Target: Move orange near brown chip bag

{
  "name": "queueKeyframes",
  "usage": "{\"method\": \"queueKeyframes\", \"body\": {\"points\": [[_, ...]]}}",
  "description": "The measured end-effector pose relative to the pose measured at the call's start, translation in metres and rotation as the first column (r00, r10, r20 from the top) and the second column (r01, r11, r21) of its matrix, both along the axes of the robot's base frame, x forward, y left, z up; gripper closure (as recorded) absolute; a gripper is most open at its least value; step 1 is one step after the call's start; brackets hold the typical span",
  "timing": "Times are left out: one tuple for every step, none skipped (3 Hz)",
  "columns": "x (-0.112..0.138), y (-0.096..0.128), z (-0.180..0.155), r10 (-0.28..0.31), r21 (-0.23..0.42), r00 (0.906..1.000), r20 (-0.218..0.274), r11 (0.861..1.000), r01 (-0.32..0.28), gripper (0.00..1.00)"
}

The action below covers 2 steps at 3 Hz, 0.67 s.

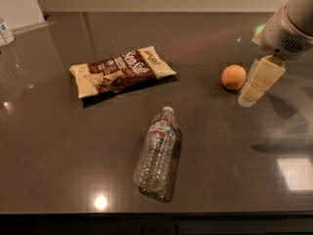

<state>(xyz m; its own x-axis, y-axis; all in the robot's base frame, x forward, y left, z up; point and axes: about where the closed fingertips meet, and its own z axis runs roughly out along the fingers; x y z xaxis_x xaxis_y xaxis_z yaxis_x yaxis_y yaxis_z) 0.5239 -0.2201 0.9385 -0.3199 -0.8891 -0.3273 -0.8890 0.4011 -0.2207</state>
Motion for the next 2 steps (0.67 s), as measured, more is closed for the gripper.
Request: {"method": "queueKeyframes", "body": {"points": [[0.025,-0.004,-0.016,-0.023,0.056,0.9997,-0.007,0.998,0.023,0.00],[0.048,-0.005,-0.037,-0.034,0.096,0.9991,-0.027,0.995,0.037,0.00]]}}
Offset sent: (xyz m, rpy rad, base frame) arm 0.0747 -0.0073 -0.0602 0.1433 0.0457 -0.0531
